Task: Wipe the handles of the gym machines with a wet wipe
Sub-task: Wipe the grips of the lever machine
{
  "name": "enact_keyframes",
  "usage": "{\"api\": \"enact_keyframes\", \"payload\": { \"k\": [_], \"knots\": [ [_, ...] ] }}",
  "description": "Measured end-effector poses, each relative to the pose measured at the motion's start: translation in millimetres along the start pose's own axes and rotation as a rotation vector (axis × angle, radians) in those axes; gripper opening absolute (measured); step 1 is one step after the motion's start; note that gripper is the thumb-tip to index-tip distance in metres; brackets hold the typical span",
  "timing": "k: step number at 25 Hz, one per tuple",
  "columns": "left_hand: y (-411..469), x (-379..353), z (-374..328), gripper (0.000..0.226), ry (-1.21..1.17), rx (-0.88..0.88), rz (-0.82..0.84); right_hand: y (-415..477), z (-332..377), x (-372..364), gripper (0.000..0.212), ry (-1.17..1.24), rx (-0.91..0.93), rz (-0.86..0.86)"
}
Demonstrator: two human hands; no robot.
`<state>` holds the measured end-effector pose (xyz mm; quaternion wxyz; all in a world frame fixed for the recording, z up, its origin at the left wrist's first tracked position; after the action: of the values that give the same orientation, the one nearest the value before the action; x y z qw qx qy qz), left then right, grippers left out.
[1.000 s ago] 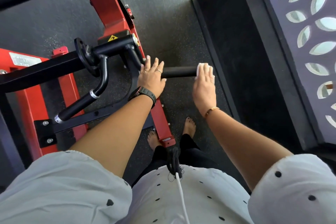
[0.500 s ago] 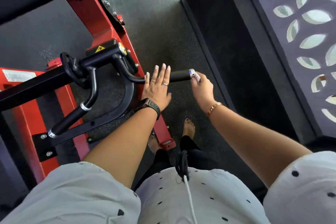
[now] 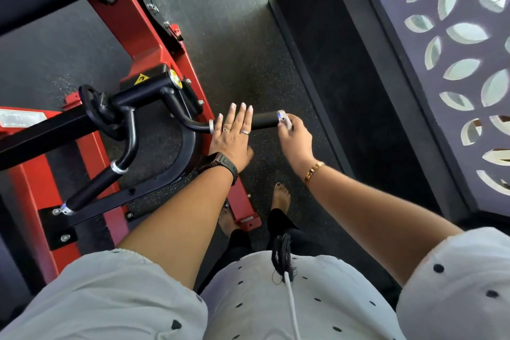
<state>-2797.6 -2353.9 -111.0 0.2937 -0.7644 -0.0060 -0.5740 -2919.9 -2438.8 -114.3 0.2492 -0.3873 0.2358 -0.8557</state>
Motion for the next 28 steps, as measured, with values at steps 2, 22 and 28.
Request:
{"api": "enact_keyframes", "payload": {
  "k": [2,22,28],
  "knots": [
    [2,1,-1,0.093,-0.018,0.014,-0.004,-9,-2,-1,0.037,-0.020,0.155,-0.076],
    [-5,12,14,0.088,-0.135,0.047,0.003,23,48,18,0.013,0.402,-0.315,0.107],
    [-34,3,62,0.084,-0.057,0.124,-0.082,30,59,1,0.031,-0.708,0.307,-0.071]
  ]
}}
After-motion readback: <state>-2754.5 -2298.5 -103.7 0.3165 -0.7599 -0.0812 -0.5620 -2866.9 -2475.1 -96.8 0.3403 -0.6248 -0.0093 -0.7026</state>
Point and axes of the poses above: each hand's wrist, its own y-axis towards the middle knuckle, its own x-axis out of the back of the hand, z = x × y, the point moved 1 cm from there along y, towards the middle knuckle, and after that the axes turned 13 degrees about -y, right-handed, at the moved point
